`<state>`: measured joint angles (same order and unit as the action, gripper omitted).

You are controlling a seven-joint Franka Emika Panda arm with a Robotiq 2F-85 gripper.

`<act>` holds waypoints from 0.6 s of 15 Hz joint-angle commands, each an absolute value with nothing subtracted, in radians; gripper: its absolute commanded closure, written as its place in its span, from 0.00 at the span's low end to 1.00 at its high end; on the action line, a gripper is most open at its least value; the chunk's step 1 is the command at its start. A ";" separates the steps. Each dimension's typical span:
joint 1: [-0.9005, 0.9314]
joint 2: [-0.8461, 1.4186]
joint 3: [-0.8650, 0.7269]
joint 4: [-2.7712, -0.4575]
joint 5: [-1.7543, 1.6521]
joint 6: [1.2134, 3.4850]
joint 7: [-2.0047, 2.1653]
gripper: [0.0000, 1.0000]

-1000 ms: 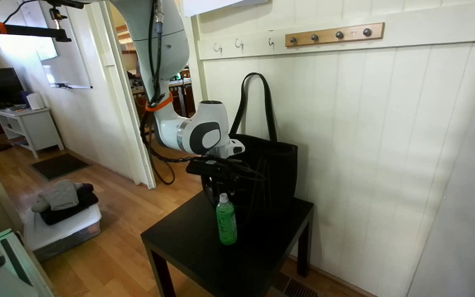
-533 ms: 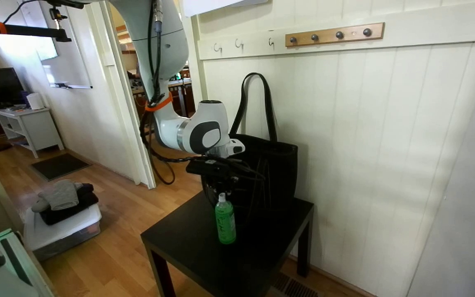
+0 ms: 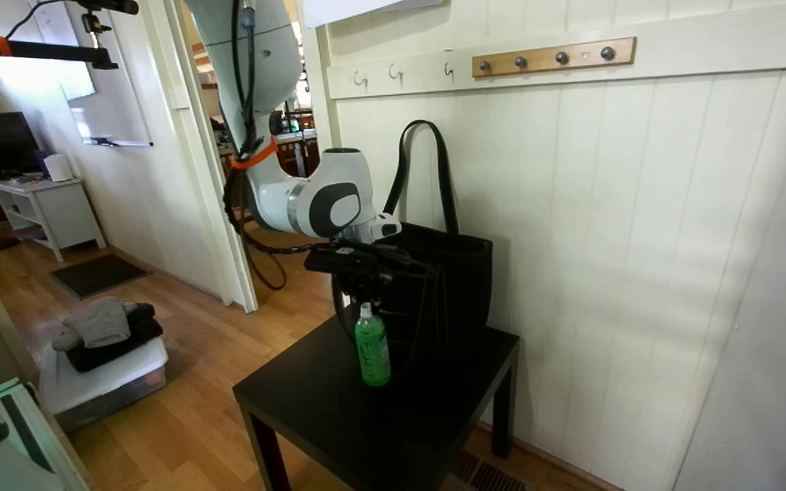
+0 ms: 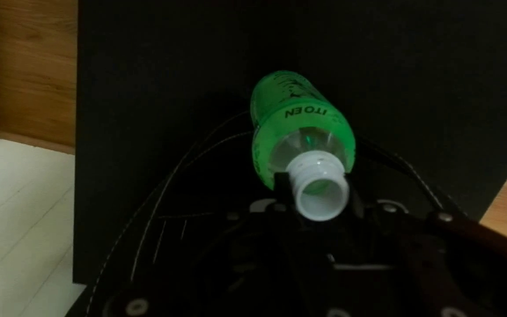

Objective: Pick up the bottle and put it in the bag

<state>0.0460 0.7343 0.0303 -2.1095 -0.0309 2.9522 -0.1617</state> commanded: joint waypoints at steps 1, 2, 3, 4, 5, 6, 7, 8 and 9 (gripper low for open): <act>0.102 0.568 -0.006 -2.221 -0.084 2.940 -0.125 0.92; 0.117 0.526 -0.014 -2.240 -0.098 2.935 -0.125 0.92; 0.126 0.492 -0.018 -2.253 -0.111 2.930 -0.127 0.92; 0.129 0.452 -0.013 -2.266 -0.121 2.918 -0.133 0.92; 0.129 0.418 -0.006 -2.278 -0.128 2.909 -0.139 0.92; 0.127 0.384 0.004 -2.289 -0.137 2.901 -0.148 0.92; 0.124 0.354 0.012 -2.296 -0.143 2.896 -0.154 0.92; 0.113 0.329 0.028 -2.298 -0.144 2.891 -0.170 0.92; 0.107 0.306 0.039 -2.301 -0.143 2.885 -0.178 0.92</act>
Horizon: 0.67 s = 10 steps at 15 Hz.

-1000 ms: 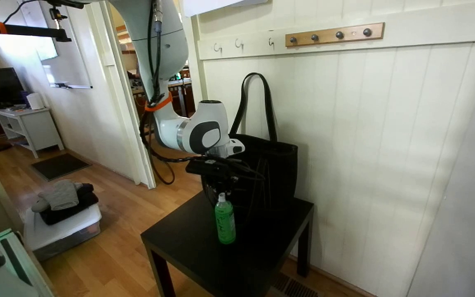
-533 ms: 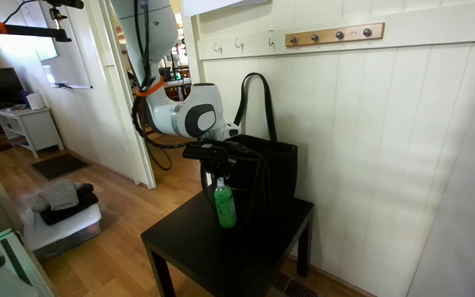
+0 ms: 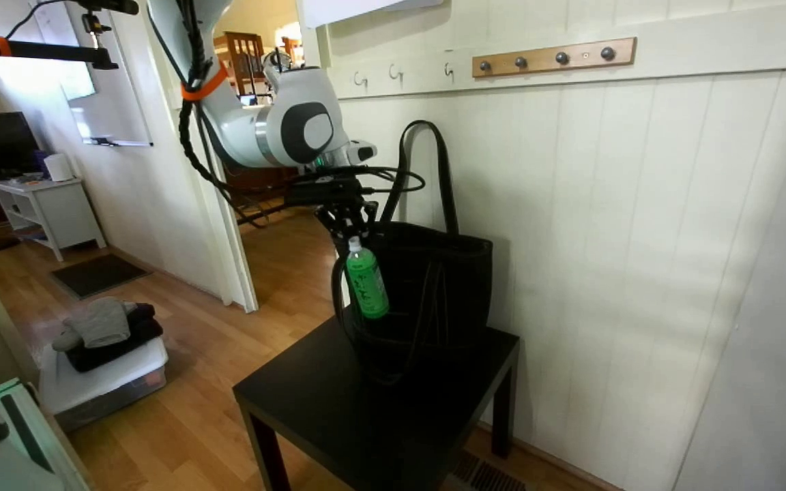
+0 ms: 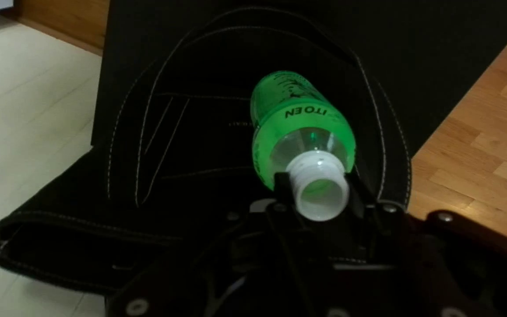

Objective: Pick up the bottle and put it in the bag

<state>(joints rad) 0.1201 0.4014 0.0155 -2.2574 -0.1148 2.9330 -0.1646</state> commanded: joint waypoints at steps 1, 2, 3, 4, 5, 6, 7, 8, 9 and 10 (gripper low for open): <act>0.103 0.283 0.046 -2.303 -0.144 2.879 -0.185 0.92; 0.101 0.263 0.052 -2.306 -0.145 2.875 -0.193 0.92; 0.099 0.237 0.061 -2.310 -0.146 2.876 -0.206 0.92; 0.093 0.222 0.073 -2.312 -0.140 2.877 -0.223 0.92; 0.088 0.206 0.084 -2.311 -0.137 2.878 -0.244 0.92; 0.088 0.193 0.088 -2.311 -0.139 2.882 -0.254 0.92; 0.089 0.180 0.091 -2.310 -0.143 2.889 -0.265 0.92; 0.083 0.171 0.102 -2.306 -0.135 2.893 -0.290 0.92; 0.076 0.170 0.113 -2.293 -0.126 2.896 -0.319 0.92; 0.072 0.169 0.119 -2.285 -0.123 2.899 -0.338 0.92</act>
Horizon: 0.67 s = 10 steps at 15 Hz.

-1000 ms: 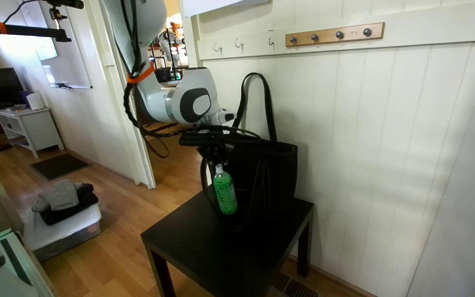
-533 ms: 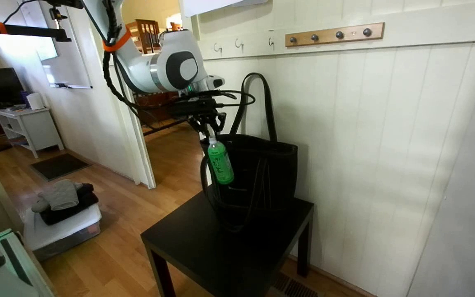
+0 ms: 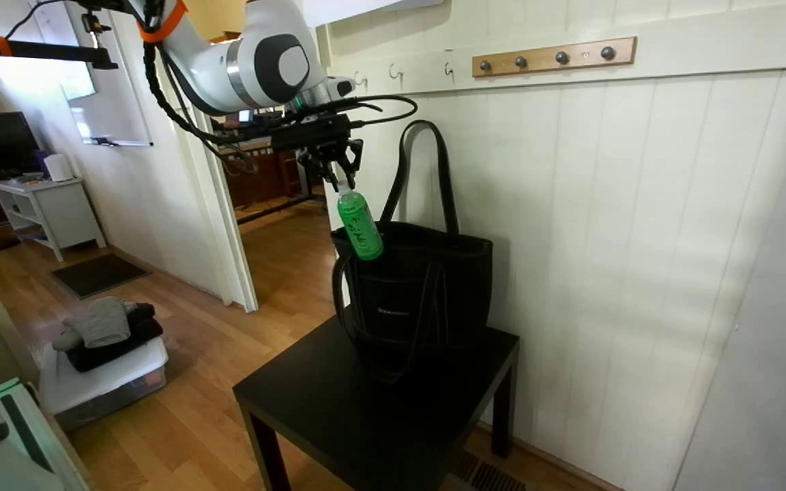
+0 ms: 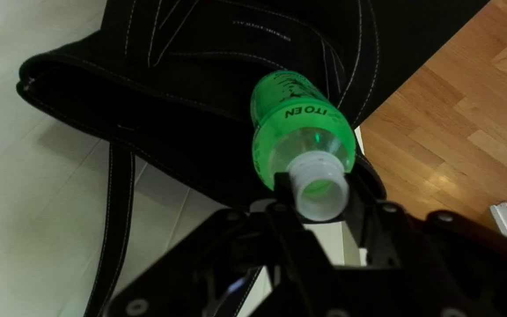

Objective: Pick up the bottle and put it in the bag

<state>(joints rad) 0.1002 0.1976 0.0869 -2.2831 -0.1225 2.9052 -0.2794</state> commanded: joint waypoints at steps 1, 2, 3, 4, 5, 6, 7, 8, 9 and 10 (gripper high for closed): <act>0.067 0.178 0.124 -2.266 -0.120 2.900 -0.362 0.92; 0.065 0.184 0.128 -2.252 -0.095 2.901 -0.405 0.92; 0.057 0.200 0.134 -2.228 -0.086 2.902 -0.435 0.92; 0.050 0.211 0.141 -2.209 -0.074 2.900 -0.466 0.92; 0.041 0.227 0.150 -2.186 -0.059 2.899 -0.500 0.92; 0.032 0.241 0.159 -2.165 -0.047 2.900 -0.532 0.92; 0.018 0.259 0.174 -2.139 -0.027 2.894 -0.570 0.92; 0.004 0.279 0.191 -2.113 -0.003 2.885 -0.608 0.92; -0.016 0.304 0.214 -2.081 0.029 2.876 -0.655 0.92; -0.031 0.324 0.230 -2.056 0.048 2.869 -0.689 0.92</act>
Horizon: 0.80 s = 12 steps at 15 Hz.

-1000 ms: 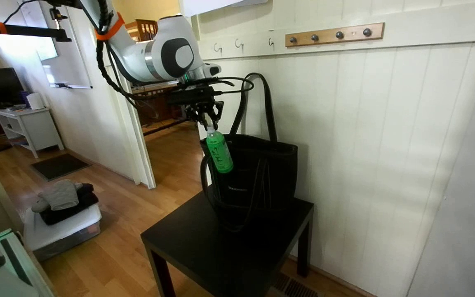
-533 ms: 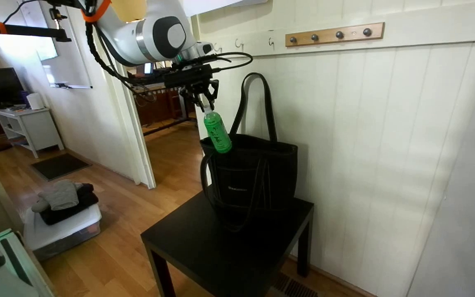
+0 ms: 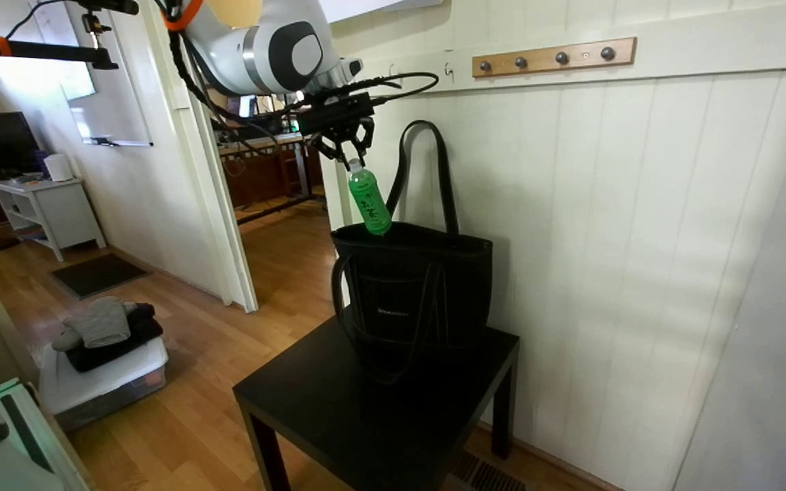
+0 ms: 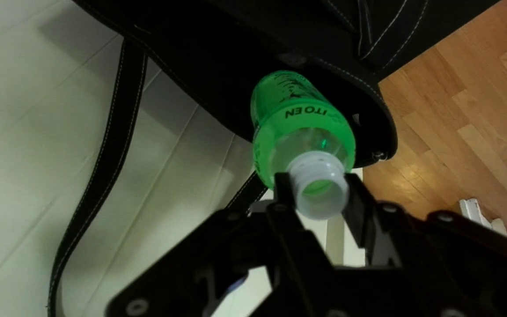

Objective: Pick up the bottle and put it in the bag

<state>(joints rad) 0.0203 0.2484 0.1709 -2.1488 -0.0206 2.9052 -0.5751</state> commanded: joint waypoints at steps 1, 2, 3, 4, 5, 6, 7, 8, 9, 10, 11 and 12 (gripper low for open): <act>-0.061 0.358 0.265 -2.019 0.088 2.855 -0.747 0.92; -0.076 0.382 0.281 -1.990 0.103 2.844 -0.777 0.92; -0.101 0.419 0.308 -1.950 0.126 2.822 -0.820 0.92; -0.114 0.446 0.320 -1.920 0.131 2.800 -0.842 0.92; -0.120 0.483 0.325 -1.879 0.127 2.766 -0.860 0.92; -0.117 0.508 0.319 -1.846 0.103 2.741 -0.852 0.92; -0.110 0.538 0.311 -1.808 0.092 2.711 -0.857 0.92; -0.102 0.565 0.302 -1.773 0.082 2.686 -0.859 0.92; -0.086 0.598 0.290 -1.731 0.065 2.664 -0.856 0.92; -0.074 0.624 0.281 -1.698 0.054 2.647 -0.855 0.92; -0.061 0.658 0.274 -1.658 0.041 2.631 -0.854 0.92; -0.052 0.687 0.271 -1.620 0.029 2.614 -0.853 0.92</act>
<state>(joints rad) -0.0891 0.5846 0.2914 -1.7578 0.0683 2.6835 -0.8461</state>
